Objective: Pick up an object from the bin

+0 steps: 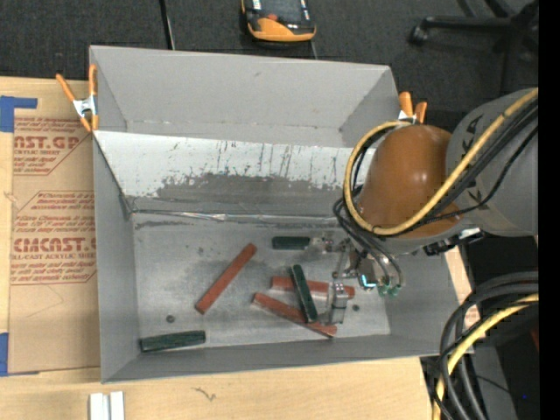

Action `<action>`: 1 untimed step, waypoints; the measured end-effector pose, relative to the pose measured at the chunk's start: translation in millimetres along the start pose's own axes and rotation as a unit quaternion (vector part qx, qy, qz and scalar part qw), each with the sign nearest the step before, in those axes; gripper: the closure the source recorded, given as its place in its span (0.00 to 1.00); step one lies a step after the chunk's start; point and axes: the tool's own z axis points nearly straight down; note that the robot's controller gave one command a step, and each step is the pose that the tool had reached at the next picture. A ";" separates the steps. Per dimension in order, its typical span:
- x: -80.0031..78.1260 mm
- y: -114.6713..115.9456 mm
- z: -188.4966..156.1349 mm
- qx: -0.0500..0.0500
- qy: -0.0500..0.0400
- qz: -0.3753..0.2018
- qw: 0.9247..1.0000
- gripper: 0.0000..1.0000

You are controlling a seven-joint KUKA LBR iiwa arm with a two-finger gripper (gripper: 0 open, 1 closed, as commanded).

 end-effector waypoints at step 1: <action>-1.9 -0.1 -3.9 0.000 -0.004 0.000 1.000 0.00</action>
Offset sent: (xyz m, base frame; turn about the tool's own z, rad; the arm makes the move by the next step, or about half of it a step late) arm 0.0066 -0.0612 -0.0853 -0.0905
